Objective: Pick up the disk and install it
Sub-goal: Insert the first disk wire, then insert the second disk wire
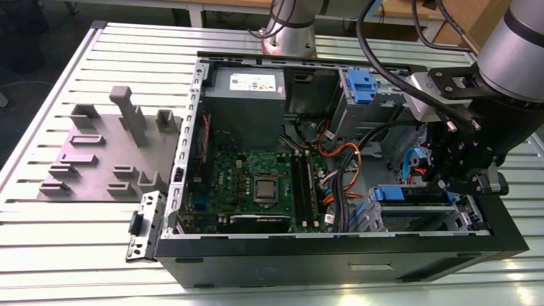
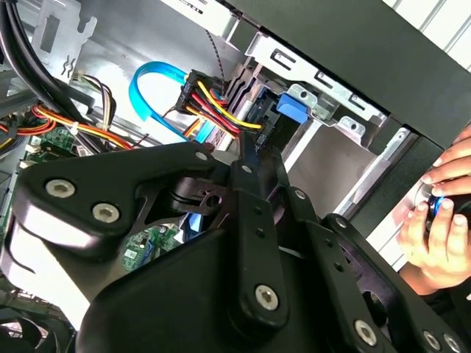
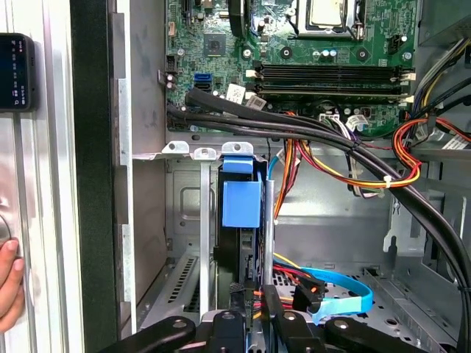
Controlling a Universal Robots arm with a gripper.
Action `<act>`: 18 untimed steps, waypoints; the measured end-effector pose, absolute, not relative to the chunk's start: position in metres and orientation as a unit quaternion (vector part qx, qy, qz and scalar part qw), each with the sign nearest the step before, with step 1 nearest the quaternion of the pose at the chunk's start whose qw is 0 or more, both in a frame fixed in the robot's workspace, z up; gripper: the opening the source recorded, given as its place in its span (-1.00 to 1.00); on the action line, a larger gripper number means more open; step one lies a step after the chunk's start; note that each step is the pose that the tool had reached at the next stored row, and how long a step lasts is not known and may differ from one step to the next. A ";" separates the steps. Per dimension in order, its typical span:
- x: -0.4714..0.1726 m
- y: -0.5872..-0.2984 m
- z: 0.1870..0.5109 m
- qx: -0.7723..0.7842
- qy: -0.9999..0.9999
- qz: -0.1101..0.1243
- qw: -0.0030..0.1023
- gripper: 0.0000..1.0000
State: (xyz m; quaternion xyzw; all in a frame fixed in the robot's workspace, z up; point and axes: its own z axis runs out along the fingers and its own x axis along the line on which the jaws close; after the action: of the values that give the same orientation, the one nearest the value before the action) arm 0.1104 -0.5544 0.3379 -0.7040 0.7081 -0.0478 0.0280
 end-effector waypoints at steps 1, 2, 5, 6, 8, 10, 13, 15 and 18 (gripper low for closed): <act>0.110 -0.554 0.338 -0.704 0.708 -0.048 0.028 -0.56; 0.110 -0.554 0.338 -0.704 0.708 -0.048 0.028 -0.69; 0.110 -0.554 0.338 -0.704 0.708 -0.048 0.028 -0.79; 0.110 -0.554 0.338 -0.704 0.708 -0.048 0.028 -0.79; 0.110 -0.554 0.338 -0.704 0.708 -0.048 0.028 -0.79; 0.110 -0.554 0.338 -0.704 0.708 -0.048 0.028 -0.79; 0.110 -0.554 0.338 -0.704 0.708 -0.048 0.028 -0.79; 0.110 -0.554 0.338 -0.704 0.708 -0.048 0.028 -0.79; 0.110 -0.554 0.338 -0.704 0.708 -0.048 0.028 -0.79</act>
State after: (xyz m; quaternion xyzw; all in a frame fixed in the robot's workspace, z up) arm 0.1104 -0.5544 0.3379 -0.7040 0.7081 -0.0475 0.0283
